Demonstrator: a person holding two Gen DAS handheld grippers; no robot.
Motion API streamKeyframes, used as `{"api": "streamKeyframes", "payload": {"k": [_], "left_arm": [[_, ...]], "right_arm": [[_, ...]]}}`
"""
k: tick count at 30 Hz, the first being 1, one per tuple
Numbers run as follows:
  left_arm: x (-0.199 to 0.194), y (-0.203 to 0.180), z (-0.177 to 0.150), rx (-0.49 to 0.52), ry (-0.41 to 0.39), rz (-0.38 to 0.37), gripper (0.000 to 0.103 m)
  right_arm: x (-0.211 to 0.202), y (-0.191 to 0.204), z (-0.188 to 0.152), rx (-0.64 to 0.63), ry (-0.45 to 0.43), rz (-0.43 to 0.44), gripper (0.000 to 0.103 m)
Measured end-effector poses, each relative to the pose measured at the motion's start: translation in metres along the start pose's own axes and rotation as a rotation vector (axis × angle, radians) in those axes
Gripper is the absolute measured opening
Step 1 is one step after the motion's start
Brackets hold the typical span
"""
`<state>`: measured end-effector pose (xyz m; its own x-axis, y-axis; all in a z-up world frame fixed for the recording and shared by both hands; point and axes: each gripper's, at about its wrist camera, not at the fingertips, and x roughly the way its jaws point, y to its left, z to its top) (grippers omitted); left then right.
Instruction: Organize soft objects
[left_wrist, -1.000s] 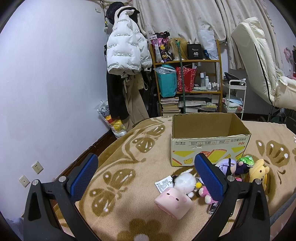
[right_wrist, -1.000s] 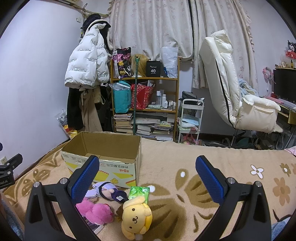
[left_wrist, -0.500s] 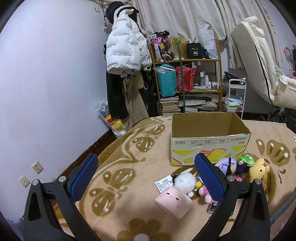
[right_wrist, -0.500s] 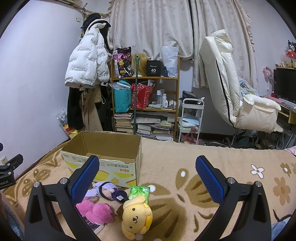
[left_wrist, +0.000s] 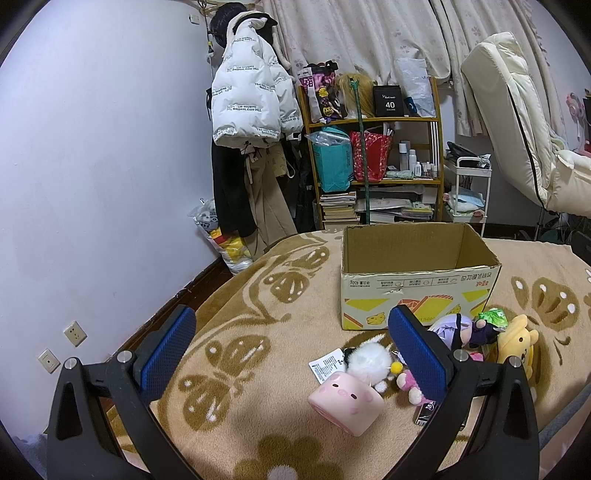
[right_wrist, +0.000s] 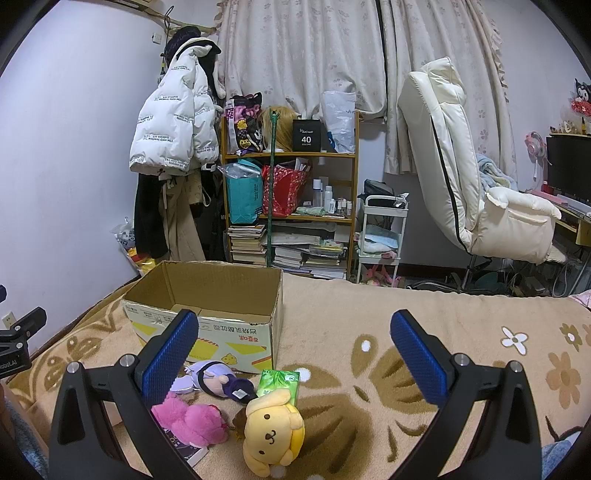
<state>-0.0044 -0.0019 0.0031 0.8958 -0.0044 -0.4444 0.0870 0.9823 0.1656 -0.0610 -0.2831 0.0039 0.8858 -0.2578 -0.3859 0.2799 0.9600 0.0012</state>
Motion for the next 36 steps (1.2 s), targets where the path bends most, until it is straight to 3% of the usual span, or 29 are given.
{"api": "streamKeyframes", "payload": {"k": [36], "left_arm": [[0.005,0.0,-0.006,0.002,0.003,0.001,0.103]], "right_arm": [[-0.003,0.004,0.004,0.003,-0.009,-0.006,0.103]]}}
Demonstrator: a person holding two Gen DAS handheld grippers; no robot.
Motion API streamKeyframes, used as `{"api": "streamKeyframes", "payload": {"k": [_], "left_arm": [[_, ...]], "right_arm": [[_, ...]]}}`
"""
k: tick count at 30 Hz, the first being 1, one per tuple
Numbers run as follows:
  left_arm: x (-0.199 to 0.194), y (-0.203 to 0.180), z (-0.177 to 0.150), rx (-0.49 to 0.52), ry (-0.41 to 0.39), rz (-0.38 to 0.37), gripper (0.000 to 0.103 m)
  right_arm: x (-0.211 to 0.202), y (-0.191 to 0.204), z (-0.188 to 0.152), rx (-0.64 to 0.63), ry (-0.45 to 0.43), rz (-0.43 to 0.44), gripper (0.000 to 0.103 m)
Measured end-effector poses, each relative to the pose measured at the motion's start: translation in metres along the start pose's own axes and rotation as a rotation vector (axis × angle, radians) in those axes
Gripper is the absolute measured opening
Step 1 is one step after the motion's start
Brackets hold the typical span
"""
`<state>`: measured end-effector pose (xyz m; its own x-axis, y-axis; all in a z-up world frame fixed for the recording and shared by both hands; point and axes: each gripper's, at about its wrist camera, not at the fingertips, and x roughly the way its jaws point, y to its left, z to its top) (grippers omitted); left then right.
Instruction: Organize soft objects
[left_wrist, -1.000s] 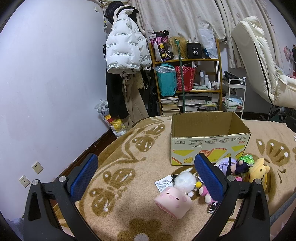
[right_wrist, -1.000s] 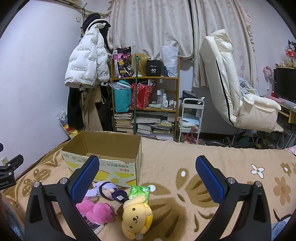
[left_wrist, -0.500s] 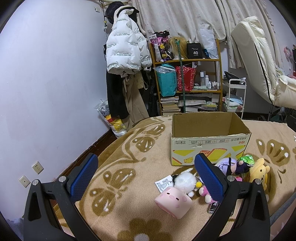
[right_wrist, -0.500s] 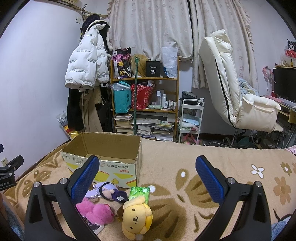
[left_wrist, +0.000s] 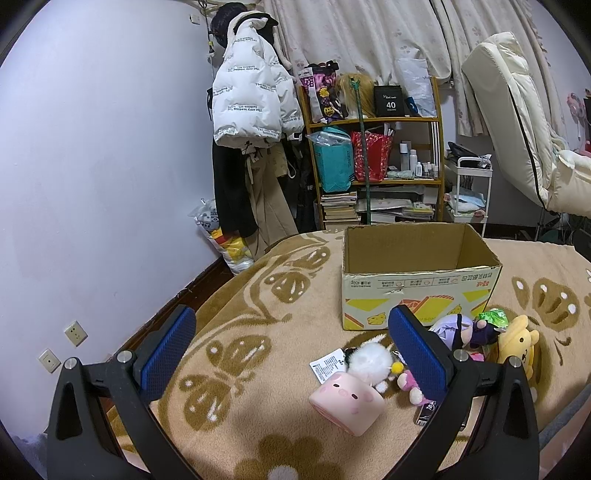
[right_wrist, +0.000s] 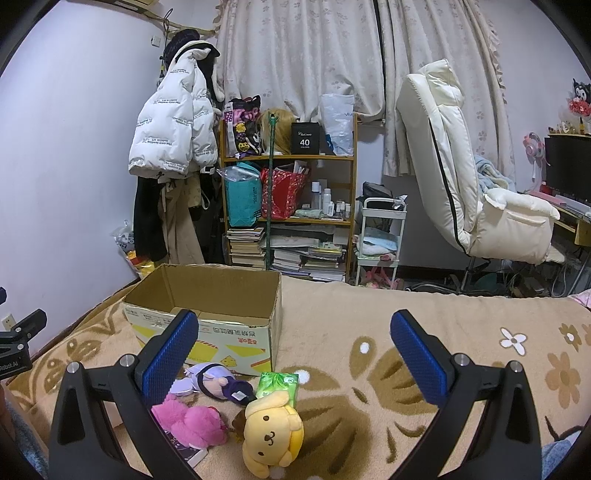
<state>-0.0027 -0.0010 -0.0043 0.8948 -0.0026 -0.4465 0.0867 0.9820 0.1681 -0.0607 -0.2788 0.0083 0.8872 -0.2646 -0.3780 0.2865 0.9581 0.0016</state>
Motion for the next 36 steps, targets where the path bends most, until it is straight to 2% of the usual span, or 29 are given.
{"api": "streamKeyframes", "payload": {"k": [9,14,24,34,36], "left_arm": [[0.012,-0.009,0.001,0.035,0.055,-0.041,0.103],[0.024,-0.012,0.004,0.039,0.094,-0.055,0.103],[0.059,-0.019,0.011,0.028,0.188,-0.089,0.103],[0.109,-0.02,-0.004,-0.008,0.385,-0.112,0.103],[0.116,-0.021,-0.009,-0.01,0.422,-0.133,0.103]], "right_arm": [[0.001,-0.001,-0.005,-0.008,0.019,-0.017,0.103],[0.013,-0.009,-0.01,0.011,0.066,0.002,0.103],[0.058,-0.017,-0.014,0.103,0.227,0.07,0.103],[0.106,-0.018,-0.033,0.149,0.434,0.096,0.103],[0.114,-0.018,-0.04,0.17,0.49,0.123,0.103]]}}
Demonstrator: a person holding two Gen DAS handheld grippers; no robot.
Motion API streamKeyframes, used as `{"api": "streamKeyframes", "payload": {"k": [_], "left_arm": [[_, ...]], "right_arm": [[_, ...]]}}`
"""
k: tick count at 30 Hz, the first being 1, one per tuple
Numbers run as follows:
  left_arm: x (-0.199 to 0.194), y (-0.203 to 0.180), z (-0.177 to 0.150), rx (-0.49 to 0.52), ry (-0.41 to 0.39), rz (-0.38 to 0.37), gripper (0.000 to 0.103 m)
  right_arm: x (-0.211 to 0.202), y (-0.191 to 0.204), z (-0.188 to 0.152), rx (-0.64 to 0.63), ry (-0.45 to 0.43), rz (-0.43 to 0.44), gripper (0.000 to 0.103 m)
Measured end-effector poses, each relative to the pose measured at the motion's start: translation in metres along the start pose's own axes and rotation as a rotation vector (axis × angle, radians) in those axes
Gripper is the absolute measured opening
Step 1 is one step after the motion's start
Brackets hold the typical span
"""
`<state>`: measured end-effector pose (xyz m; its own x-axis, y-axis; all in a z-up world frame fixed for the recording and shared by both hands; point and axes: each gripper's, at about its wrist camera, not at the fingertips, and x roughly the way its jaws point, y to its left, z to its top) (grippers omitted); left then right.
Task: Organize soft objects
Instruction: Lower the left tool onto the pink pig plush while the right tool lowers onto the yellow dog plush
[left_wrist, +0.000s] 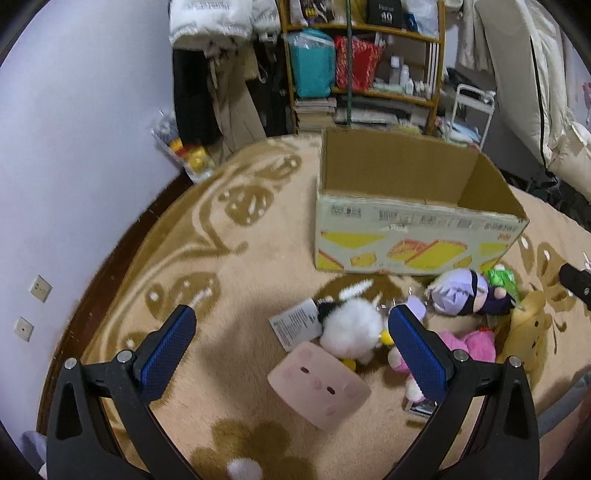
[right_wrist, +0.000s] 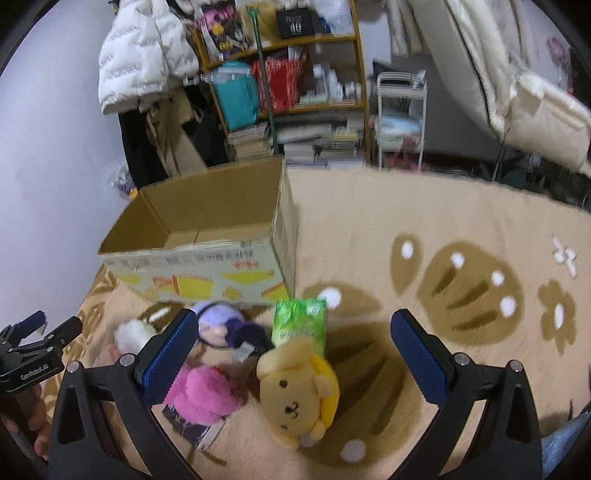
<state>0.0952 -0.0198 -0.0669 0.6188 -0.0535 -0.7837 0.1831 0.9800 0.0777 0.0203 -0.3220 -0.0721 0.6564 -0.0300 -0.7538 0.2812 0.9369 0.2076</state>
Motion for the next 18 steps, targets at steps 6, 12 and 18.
{"api": "streamKeyframes", "payload": {"k": [6,12,18], "left_arm": [[0.023,-0.006,-0.005,0.031,0.103,-0.015,0.103],[0.036,-0.01,-0.012,0.051,0.189,-0.005,0.103],[0.05,-0.011,-0.016,0.059,0.26,-0.018,0.103]], "right_arm": [[0.022,-0.006,-0.013,0.033,0.127,0.03,0.103],[0.037,-0.006,-0.02,0.037,0.219,0.009,0.103],[0.047,-0.013,-0.026,0.063,0.274,0.007,0.103]]}}
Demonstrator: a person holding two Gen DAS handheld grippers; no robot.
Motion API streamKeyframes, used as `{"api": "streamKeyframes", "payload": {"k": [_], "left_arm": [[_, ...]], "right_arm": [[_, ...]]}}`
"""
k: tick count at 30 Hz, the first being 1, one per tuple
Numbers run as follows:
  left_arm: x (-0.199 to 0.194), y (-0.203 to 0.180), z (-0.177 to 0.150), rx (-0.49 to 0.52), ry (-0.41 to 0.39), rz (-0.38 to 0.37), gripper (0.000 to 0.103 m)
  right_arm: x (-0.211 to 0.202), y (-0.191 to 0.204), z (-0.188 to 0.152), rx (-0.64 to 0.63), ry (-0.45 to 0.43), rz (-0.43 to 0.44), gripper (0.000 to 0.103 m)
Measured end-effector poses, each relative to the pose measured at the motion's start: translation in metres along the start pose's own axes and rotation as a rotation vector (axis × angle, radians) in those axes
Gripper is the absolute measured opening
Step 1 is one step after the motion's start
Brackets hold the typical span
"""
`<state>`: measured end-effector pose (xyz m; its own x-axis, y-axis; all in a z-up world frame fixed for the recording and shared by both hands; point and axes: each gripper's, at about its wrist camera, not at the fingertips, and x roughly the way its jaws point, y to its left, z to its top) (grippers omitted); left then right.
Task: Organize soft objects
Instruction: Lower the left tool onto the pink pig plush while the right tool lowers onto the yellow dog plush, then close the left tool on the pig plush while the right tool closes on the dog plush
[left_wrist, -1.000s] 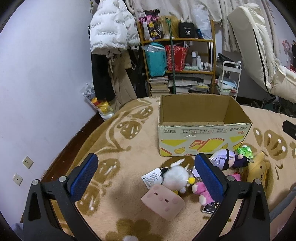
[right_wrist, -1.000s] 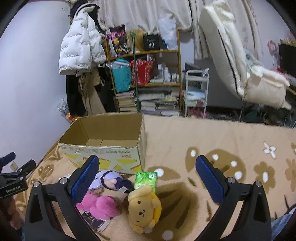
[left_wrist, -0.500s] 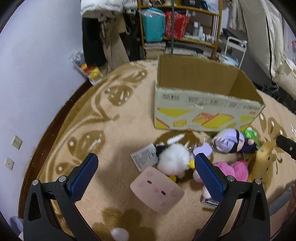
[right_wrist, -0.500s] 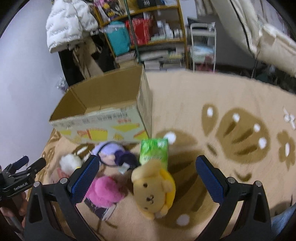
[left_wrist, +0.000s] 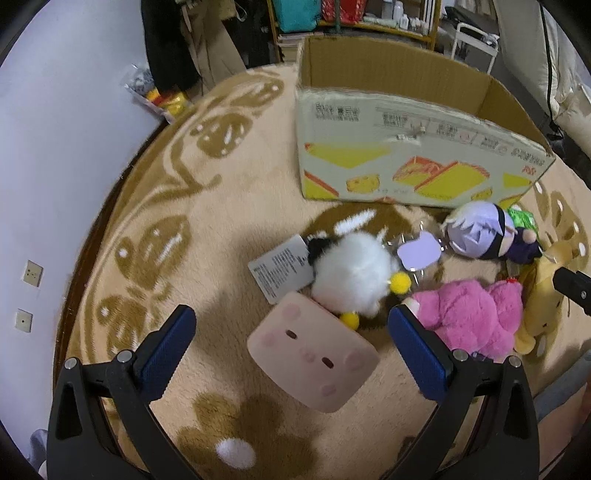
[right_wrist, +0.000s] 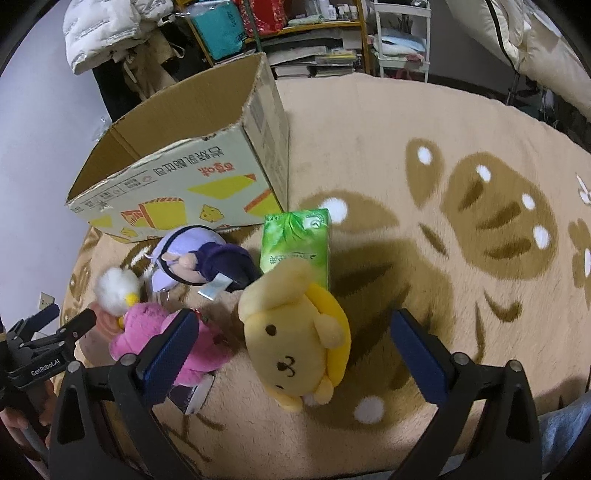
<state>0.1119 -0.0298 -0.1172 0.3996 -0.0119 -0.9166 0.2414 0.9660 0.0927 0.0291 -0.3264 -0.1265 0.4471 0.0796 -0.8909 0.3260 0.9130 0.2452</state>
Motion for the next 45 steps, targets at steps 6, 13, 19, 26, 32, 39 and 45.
{"api": "streamKeyframes", "payload": {"k": [6,13,19,26,32,39,45], "left_arm": [[0.017,0.0,-0.002,0.009,0.075,-0.004,0.103],[0.027,-0.001,-0.003,0.016,0.113,0.034,0.103],[0.03,-0.003,-0.004,0.034,0.121,0.038,0.103],[0.035,-0.002,-0.004,0.03,0.145,0.02,0.102],[0.048,-0.005,-0.007,0.04,0.23,-0.054,0.083],[0.05,-0.008,-0.006,0.054,0.236,-0.074,0.062],[0.044,-0.012,-0.007,0.059,0.215,-0.068,0.056]], "right_arm": [[0.007,-0.004,-0.002,0.018,0.039,0.009,0.097],[0.017,0.001,-0.005,0.002,0.086,0.006,0.097],[0.023,0.009,-0.008,-0.023,0.111,0.003,0.092],[0.032,0.013,-0.009,-0.022,0.143,0.0,0.078],[0.039,0.014,-0.009,-0.025,0.16,-0.021,0.071],[0.049,0.012,-0.008,-0.01,0.18,-0.017,0.069],[0.05,0.011,-0.005,-0.017,0.178,-0.025,0.065]]}}
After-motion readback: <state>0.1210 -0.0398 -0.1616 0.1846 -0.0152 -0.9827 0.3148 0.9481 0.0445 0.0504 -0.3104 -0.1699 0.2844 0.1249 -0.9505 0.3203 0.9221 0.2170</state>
